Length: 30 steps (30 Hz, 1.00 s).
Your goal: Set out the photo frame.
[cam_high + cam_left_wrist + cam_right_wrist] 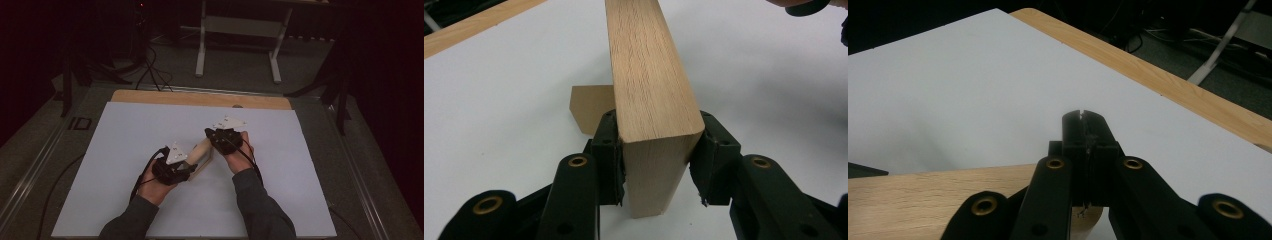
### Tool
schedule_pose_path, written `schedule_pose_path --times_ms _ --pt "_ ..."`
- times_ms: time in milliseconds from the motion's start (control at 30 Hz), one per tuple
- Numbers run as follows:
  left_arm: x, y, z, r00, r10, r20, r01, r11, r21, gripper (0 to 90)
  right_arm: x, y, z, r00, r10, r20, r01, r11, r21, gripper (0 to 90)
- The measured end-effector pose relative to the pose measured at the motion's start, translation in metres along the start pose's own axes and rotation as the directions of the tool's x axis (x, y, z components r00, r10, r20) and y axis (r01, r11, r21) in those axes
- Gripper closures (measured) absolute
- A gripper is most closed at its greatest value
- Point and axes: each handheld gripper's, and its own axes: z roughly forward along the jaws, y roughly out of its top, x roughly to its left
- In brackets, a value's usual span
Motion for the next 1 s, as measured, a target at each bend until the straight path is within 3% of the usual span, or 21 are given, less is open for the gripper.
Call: schedule_pose_path --times_ms 667,1000 --pt "0.001 -0.001 -0.001 0.9998 0.005 -0.02 -0.005 1.0 0.003 59.8 0.001 0.002 0.008 0.9999 0.012 -0.009 -0.012 1.0 0.026 89.2" --pt "0.011 -0.003 -0.003 0.9968 -0.051 -0.062 0.051 0.9987 -0.002 58.1 -0.003 -0.002 0.002 0.9998 0.02 -0.008 -0.02 0.999 0.029 89.2"
